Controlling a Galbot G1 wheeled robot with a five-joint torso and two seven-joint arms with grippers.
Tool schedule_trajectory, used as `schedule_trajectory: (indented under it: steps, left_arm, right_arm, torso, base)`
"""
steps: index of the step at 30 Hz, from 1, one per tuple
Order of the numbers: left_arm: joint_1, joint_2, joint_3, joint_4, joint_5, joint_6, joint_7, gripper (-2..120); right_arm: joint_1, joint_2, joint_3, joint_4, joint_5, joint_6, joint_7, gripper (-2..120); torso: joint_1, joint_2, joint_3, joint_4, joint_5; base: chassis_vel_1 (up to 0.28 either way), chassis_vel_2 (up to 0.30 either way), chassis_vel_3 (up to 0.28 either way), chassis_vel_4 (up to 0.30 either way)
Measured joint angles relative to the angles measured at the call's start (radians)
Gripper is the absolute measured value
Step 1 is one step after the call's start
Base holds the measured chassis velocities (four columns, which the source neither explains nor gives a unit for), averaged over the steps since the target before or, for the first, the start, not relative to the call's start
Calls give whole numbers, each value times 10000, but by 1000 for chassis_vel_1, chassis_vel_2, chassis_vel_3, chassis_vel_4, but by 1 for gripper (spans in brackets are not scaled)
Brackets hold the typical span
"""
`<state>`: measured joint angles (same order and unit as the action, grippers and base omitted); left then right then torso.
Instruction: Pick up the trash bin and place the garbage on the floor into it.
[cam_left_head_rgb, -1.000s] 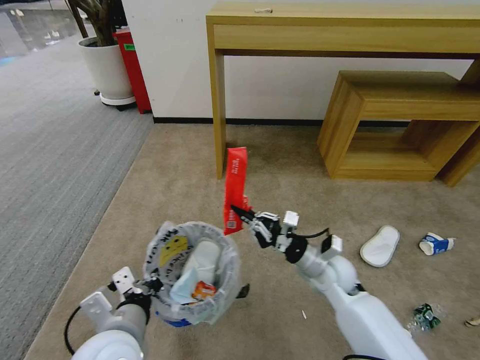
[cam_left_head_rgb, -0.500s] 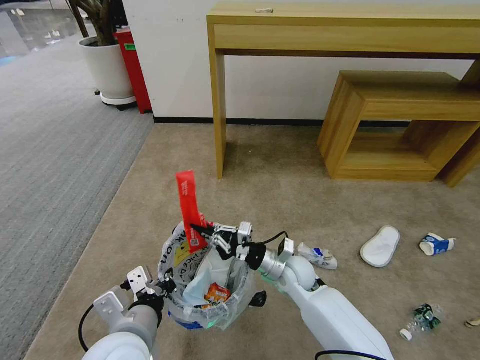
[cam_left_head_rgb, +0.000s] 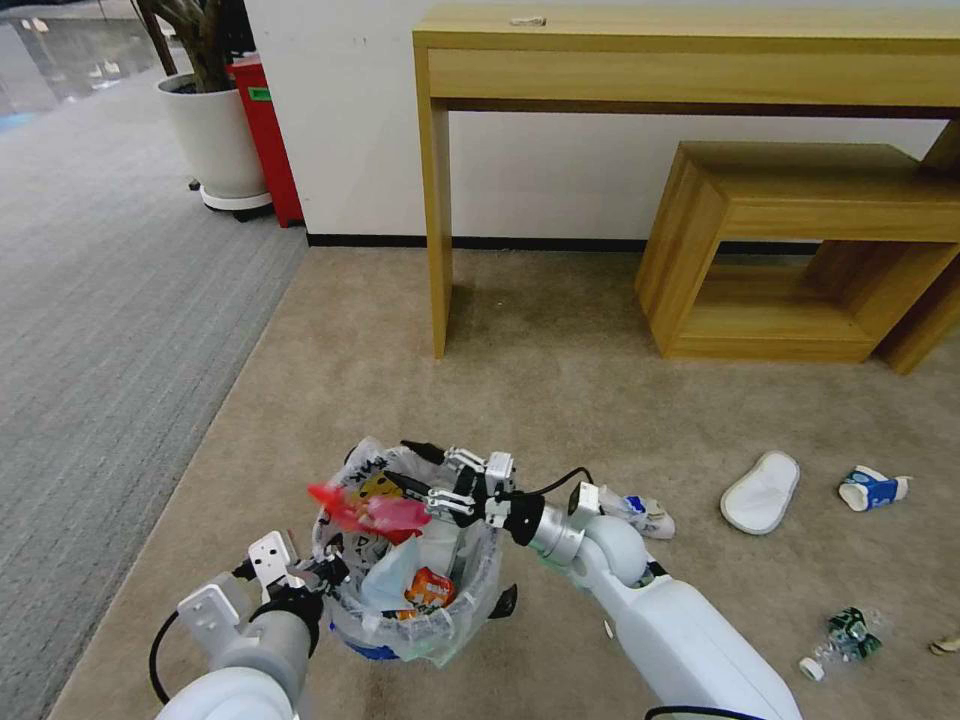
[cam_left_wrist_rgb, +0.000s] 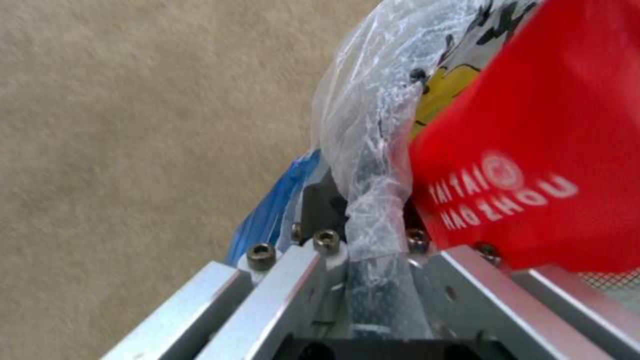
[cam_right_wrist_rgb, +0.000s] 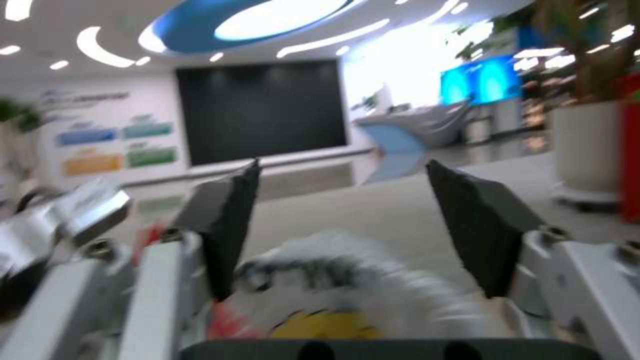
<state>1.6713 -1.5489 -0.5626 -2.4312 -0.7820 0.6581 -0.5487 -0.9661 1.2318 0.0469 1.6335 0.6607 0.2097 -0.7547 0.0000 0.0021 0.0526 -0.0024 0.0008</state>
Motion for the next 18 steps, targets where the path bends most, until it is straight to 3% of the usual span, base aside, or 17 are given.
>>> schedule_trajectory:
  steps: [1, 5, 7, 8, 9, 18]
  left_arm:
    - [0, 0, 0, 0, 0, 0, 0, 0]
    - [-212, 156, -616, 6, -84, 10, -54, 0]
    - [-240, 172, -686, 9, -76, 13, -59, 0]
    - [-303, 194, -840, 29, 2, 20, -70, 0]
    - [-367, 216, -999, 76, 113, 43, -94, 0]
    - [-514, 291, -1283, 264, -98, 87, -324, 0]
  right_arm:
    - [0, 0, 0, 0, 0, 0, 0, 72]
    - [-605, 75, 1594, 899, -575, -20, 2094, 92]
    - [-684, 69, 1782, 984, -683, 7, 2279, 95]
    - [-987, 39, 2425, 1230, -952, 109, 2637, 98]
    - [-1319, -1, 2998, 1464, -1106, 182, 2845, 100]
    - [-3013, 162, 4942, 2472, -1727, 329, 3989, 100]
  torso:
    - [0, 0, 0, 0, 0]
    - [0, 0, 0, -1, 0]
    - [0, 0, 0, 0, 2]
    - [0, 0, 0, -1, 2]
    - [0, 0, 0, -2, 0]
    - [0, 0, 0, -2, 2]
  base:
    - [0, 0, 0, 0]
    - [0, 0, 0, 0]
    - [0, 0, 0, 0]
    - [0, 0, 0, 0]
    - [0, 0, 0, 0]
    - [0, 0, 0, 0]
